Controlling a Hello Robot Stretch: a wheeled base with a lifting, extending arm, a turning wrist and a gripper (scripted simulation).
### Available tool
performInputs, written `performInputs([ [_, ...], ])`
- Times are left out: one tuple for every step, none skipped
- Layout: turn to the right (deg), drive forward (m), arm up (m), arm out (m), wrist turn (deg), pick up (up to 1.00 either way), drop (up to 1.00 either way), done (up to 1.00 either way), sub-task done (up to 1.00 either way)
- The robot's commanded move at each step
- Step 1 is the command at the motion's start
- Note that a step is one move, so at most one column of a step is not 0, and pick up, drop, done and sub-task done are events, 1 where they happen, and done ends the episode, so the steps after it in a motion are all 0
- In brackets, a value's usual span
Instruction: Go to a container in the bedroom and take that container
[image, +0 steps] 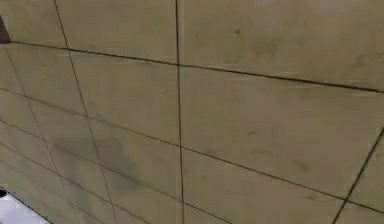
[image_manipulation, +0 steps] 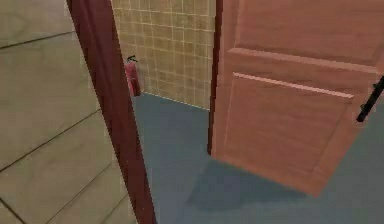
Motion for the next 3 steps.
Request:
performInputs([
  [-45.0,0.0,0.0,0.0,0.0,0.0,0.0,0.0,0.0],
  [-45.0,0.0,0.0,0.0,0.0,0.0,0.0,0.0,0.0],
  [-45.0,0.0,0.0,0.0,0.0,0.0,0.0,0.0,0.0],
])
